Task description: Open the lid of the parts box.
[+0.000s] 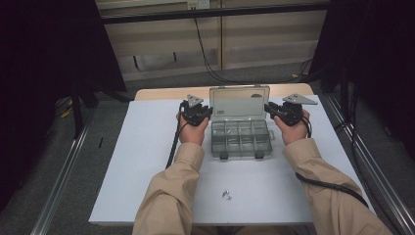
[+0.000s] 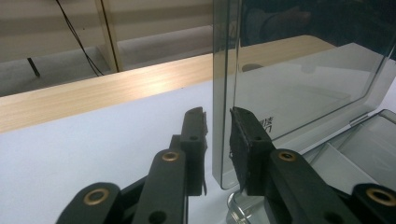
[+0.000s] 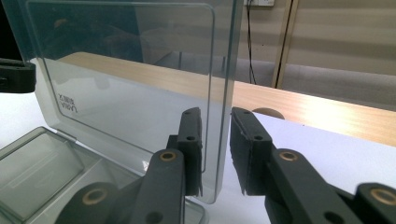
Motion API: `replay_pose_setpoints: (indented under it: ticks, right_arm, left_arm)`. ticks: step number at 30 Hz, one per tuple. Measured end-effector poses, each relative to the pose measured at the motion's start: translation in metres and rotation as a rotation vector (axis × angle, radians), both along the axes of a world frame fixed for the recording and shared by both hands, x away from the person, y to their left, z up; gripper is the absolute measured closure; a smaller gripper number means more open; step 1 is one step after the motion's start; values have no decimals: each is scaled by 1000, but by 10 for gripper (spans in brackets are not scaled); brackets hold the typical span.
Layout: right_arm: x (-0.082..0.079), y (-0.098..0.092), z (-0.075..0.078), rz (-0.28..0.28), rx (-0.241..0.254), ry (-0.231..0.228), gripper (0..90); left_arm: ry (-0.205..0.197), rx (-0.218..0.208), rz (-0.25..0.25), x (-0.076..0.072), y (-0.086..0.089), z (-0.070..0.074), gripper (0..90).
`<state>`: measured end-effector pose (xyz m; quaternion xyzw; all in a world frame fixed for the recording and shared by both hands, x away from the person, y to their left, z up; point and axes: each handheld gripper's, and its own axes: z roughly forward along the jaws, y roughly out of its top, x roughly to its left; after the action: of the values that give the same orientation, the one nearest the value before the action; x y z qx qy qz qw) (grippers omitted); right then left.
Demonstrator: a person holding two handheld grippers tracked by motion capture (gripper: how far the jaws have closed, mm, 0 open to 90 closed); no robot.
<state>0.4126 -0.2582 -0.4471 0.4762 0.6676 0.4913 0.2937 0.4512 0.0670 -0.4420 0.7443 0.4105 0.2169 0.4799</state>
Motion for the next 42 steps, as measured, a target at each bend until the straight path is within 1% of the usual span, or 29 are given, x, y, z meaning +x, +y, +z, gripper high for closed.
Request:
replay_pose_setpoints:
  ticks: [1,3,6,8,9,10,11,12,13,14,16,17,18,20,22,23,25,26,28,29,30,32,35,37,38,39,40,41,42]
  right_arm:
    - [-1,0,0,0,1,2,745]
    - [-2,0,0,-2,5,1,744]
    - [-5,-1,0,-4,9,2,750]
    - [-7,1,-1,-7,16,9,773]
    - [-9,1,-1,-9,19,16,788]
    - [-9,1,-1,-9,19,16,788]
    - [-9,2,-1,-10,22,22,798]
    - [-10,2,-1,-13,24,24,811]
    - [-10,3,0,-15,20,24,824]
    - [-9,3,0,-10,13,30,857]
    - [-9,3,0,-12,10,34,866]
    - [-7,3,0,-12,5,40,880]
    - [-5,3,0,-9,-7,45,900]
    - [-1,3,-1,-9,-19,49,900]
    - [0,3,-2,-10,-24,55,900]
    - [3,3,-4,-9,-33,63,900]
    - [4,3,-4,-7,-38,66,900]
    - [5,2,-5,-14,-39,65,900]
    - [7,1,-6,-13,-40,60,900]
    - [9,1,-7,-16,-50,71,900]
    - [9,2,-7,-11,-47,70,900]
    - [9,3,-8,-7,-46,67,900]
    - [7,6,-6,1,-39,55,885]
    - [7,8,-3,8,-41,46,860]
    - [6,9,-1,15,-30,39,854]
    - [6,9,-1,15,-30,39,854]
    - [5,10,2,17,-13,36,831]
    - [4,11,3,19,-6,37,823]
    - [4,11,3,19,-6,37,823]
  left_arm:
    - [-2,-4,4,-1,-1,0,754]
    - [-3,-7,-4,-2,-1,2,748]
    - [3,-16,15,-5,2,6,746]
    - [9,-21,21,-6,3,7,750]
    - [3,-33,23,-8,4,9,764]
    - [3,-33,23,-8,4,9,785]
    - [5,-32,15,-8,4,9,824]
    - [9,-34,9,-8,3,9,824]
    - [13,-34,1,-8,2,8,850]
    - [18,-38,-5,-8,0,7,900]
    - [22,-40,-1,-7,-1,6,900]
    - [25,-51,-3,-6,-3,4,900]
    - [27,-48,-5,-4,-3,3,900]
    - [36,-59,-1,-2,-4,0,900]
    - [34,-53,2,0,-4,-1,900]
    - [39,-62,1,1,-4,-2,900]
    - [39,-57,3,2,-4,-4,900]
    - [36,-55,7,3,-4,-4,900]
    - [35,-41,11,3,-3,-4,900]
    - [35,-39,8,3,-2,-3,900]
    - [36,-50,15,3,-2,-3,900]
    - [37,-48,15,3,-2,-2,900]
    - [25,-41,-1,1,-1,0,900]
    - [25,-37,-10,0,-1,1,885]
    - [25,-37,-10,0,-1,1,875]
    - [27,-51,-11,-1,-1,2,875]
    - [19,-48,-10,-1,0,3,852]
    - [18,-66,-14,-2,0,5,843]
    - [18,-66,-14,-2,0,5,831]
